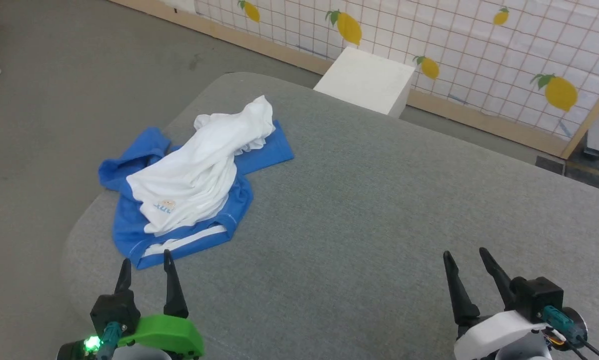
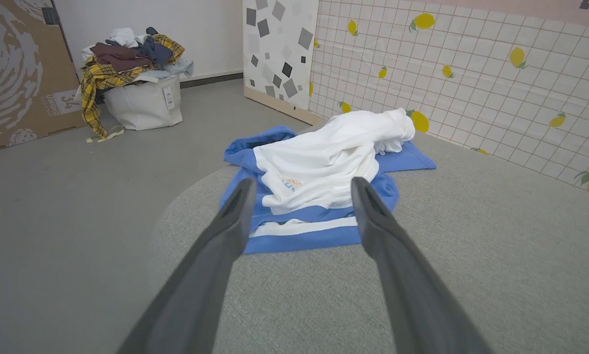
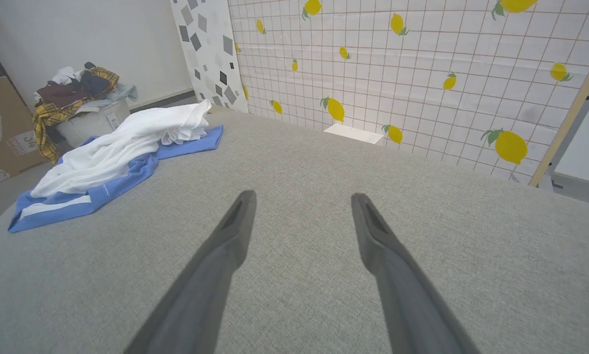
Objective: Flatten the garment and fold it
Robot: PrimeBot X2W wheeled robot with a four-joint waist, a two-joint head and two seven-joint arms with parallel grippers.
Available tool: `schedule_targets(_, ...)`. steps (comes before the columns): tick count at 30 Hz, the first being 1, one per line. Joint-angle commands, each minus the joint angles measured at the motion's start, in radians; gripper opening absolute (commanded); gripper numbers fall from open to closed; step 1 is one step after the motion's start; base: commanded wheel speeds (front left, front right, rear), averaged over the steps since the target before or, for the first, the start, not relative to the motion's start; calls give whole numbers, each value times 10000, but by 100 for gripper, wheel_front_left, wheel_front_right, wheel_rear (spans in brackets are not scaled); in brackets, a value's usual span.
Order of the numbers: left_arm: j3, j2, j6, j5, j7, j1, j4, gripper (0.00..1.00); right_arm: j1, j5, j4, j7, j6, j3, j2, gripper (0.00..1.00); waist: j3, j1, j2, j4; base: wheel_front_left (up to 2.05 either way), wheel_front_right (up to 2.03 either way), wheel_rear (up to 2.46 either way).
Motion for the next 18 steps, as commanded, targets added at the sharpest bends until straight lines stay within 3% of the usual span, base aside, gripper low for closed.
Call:
schedule_targets(1,-26,-34,110,-125,-105,173,56,100,171,67,95,-141,-11,-16,5,100,6,0,0,134,0,0,0)
schedule_targets(10,-114,-37,219,-167,-287,243,220,100,194,122,323,-312,-11,-44,6,100,36,0,0,508,0,0,0)
schedule_targets(18,-204,199,-45,-345,-348,-428,810,100,158,48,377,-353,-12,-181,6,100,297,0,0,756,0,0,0)
